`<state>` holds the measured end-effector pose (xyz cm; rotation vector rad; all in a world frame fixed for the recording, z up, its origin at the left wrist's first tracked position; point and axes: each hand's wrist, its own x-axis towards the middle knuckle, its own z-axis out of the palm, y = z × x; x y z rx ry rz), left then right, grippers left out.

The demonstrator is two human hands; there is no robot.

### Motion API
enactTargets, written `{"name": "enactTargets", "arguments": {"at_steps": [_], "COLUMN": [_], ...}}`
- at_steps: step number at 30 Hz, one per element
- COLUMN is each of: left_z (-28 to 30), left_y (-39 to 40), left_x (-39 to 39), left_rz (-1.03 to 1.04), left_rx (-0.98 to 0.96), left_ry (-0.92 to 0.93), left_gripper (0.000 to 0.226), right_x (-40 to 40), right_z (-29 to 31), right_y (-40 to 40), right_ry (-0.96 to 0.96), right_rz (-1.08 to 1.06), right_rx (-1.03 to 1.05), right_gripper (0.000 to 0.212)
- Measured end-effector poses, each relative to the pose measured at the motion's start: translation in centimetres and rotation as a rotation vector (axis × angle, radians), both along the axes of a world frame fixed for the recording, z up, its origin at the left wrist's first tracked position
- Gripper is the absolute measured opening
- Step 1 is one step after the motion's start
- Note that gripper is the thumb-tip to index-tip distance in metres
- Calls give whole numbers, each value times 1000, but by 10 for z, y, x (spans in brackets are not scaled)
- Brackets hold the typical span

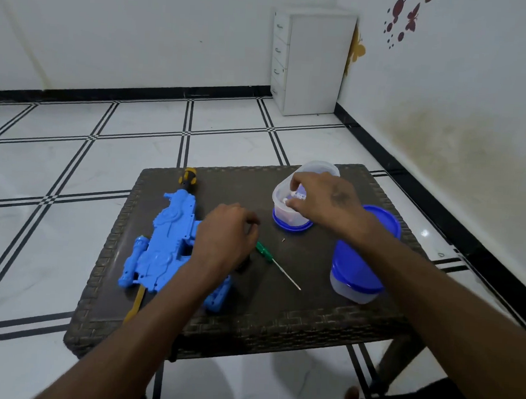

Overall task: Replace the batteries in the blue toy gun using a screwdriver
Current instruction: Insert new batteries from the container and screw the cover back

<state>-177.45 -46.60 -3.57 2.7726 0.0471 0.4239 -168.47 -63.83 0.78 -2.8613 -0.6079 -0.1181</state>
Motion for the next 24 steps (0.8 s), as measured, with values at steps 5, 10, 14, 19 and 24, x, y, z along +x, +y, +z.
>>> {"name": "enactTargets", "arguments": {"at_steps": [5, 10, 14, 19, 24], "left_z": [-3, -18, -28, -29, -20], "left_y": [-24, -36, -38, -44, -40], "left_x": [35, 62, 77, 87, 92], "left_rz": [-69, -134, -174, -250, -360], "left_rx": [89, 77, 120, 208, 550], "left_ry": [96, 170, 204, 185, 182], "left_gripper": [24, 30, 41, 40, 29], "right_x": [25, 45, 64, 76, 80], "right_z": [-12, 0, 0, -9, -11], "right_y": [-16, -38, -64, -86, -95], "right_ry": [87, 121, 125, 130, 156], "right_rz": [86, 83, 25, -26, -51], "right_rx": [-157, 94, 271, 334, 369], "right_gripper": [38, 30, 25, 22, 17]}}
